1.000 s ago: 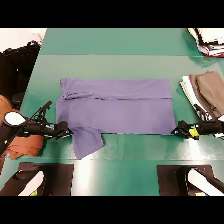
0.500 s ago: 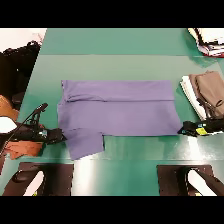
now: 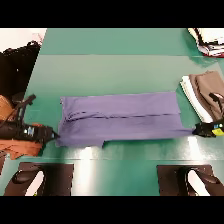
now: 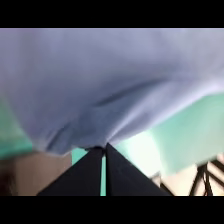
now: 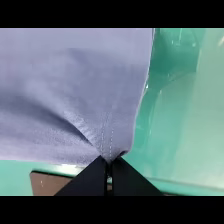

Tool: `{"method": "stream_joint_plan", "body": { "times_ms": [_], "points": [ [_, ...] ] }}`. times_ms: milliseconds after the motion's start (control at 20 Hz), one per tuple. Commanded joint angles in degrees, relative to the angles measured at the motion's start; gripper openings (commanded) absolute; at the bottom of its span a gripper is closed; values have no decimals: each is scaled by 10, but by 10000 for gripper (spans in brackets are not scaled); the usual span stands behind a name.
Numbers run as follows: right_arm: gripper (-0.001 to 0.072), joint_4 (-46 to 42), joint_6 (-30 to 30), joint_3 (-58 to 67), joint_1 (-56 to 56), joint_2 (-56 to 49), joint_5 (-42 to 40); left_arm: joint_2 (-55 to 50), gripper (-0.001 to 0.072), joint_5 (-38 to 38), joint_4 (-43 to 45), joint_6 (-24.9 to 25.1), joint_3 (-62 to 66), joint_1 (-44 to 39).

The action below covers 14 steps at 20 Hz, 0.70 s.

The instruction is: Fold the shirts.

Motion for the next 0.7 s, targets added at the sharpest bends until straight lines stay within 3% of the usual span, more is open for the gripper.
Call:
{"method": "stream_joint_plan", "body": {
  "times_ms": [0,150,350,500,650],
  "points": [
    [12,-5,3,66,44,-89,-41,-88,22,98,-1,38,52,0],
    [13,-4,17,143,80,-212,-84,-212,22,183,-2,72,94,0],
    [13,-4,32,245,101,-338,-83,-363,23,232,-3,73,175,0],
    [13,-2,32,315,103,-399,-83,-419,24,269,-5,73,207,0],
    [25,55,31,383,91,-447,-79,-426,27,299,-8,73,218,0]
  ]
}}
